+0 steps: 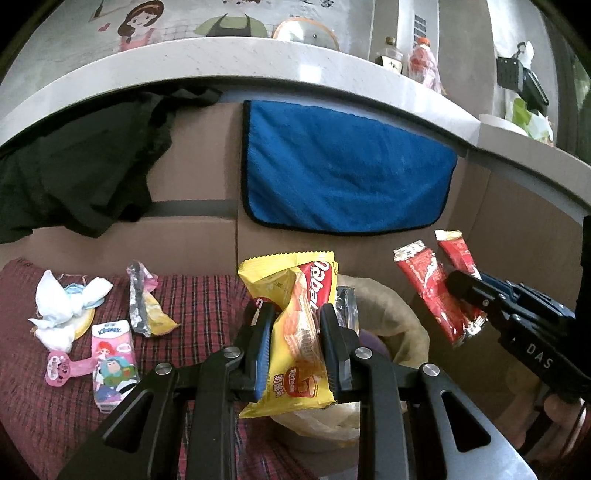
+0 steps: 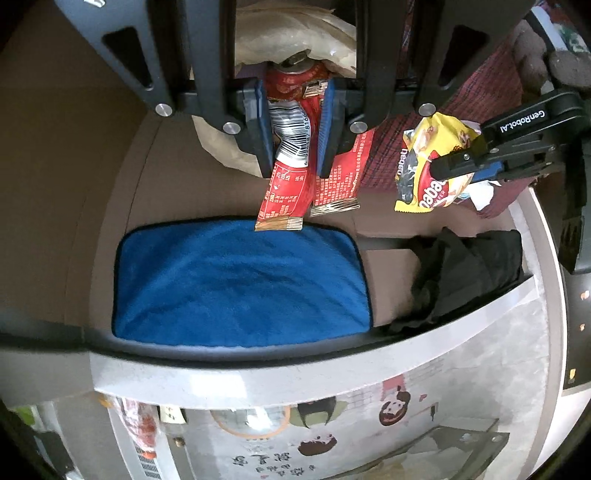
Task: Collect trash
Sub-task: 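Carry the yellow bag and red wrappers over the lined bin and open both grippers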
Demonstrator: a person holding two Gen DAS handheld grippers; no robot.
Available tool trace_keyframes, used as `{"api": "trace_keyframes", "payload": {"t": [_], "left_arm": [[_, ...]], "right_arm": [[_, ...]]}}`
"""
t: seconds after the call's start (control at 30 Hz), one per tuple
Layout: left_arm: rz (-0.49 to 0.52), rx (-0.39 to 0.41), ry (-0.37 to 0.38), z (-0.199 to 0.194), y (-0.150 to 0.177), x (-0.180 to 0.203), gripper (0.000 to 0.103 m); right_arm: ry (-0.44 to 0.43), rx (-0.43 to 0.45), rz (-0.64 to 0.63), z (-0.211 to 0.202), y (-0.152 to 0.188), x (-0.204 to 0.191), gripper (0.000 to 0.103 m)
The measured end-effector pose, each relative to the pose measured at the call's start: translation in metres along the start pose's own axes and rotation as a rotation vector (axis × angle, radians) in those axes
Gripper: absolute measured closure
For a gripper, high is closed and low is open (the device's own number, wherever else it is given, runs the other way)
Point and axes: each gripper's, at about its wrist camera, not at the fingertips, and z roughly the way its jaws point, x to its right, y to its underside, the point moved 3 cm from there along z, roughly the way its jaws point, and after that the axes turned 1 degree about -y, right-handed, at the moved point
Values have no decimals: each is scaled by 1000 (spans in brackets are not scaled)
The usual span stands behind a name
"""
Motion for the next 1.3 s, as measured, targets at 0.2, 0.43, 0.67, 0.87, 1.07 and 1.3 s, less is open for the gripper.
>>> {"api": "trace_keyframes", "payload": {"t": [0.2,0.43,0.67,0.87,1.07,1.3], "left_arm": [[3,-19,5,12,3,4,77],[-2,-43,11,30,9,5,77],[-7,-57,18,48,13,7,77],[-23,-60,30,63,11,6,77],[-21,-70,29,72,13,8,77],[-31,-90,35,85,17,8,77]], "right_arm": [[-3,-22,22,10,10,11,82],[9,-37,28,20,18,18,82],[16,-49,43,33,25,25,81],[21,-54,62,44,28,33,81],[24,-66,74,52,33,37,81],[25,-75,92,63,32,40,81]]}}
